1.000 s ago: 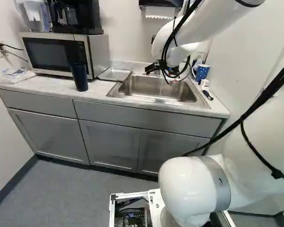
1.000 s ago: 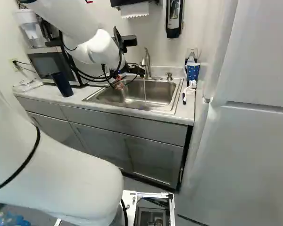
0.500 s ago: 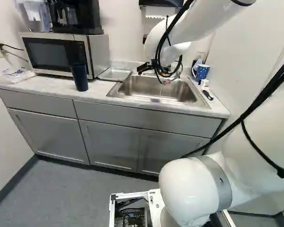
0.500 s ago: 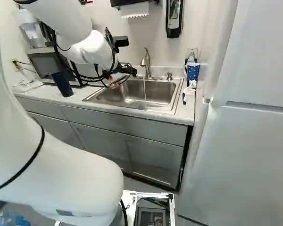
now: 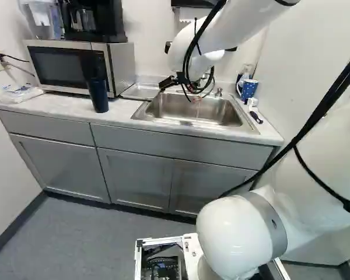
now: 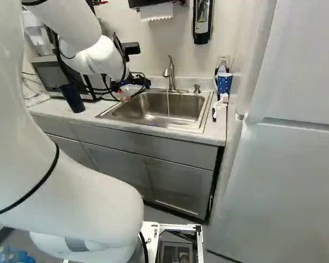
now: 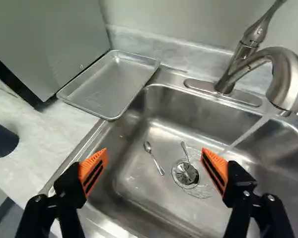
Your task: Rinse the cup and place it in the tray
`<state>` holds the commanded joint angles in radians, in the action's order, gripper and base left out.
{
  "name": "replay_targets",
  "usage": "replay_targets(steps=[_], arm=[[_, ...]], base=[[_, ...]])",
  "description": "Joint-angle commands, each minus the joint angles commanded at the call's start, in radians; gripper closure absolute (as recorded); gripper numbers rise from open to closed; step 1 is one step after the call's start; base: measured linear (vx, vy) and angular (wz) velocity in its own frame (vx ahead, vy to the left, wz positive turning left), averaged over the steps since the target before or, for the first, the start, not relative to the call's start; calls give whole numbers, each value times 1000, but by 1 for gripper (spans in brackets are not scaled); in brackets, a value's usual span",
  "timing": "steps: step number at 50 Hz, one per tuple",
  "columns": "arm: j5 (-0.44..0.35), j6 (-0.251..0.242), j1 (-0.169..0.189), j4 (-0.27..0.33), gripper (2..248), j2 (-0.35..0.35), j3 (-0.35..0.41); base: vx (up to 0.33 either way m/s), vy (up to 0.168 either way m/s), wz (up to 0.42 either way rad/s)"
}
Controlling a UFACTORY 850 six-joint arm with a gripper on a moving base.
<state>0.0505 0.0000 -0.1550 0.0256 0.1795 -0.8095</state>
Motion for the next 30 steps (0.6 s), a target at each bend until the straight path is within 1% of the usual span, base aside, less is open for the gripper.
replay_targets(steps=[30], arm=[[0, 0, -97, 0, 3, -53, -49]], base=[[0, 0, 0]])
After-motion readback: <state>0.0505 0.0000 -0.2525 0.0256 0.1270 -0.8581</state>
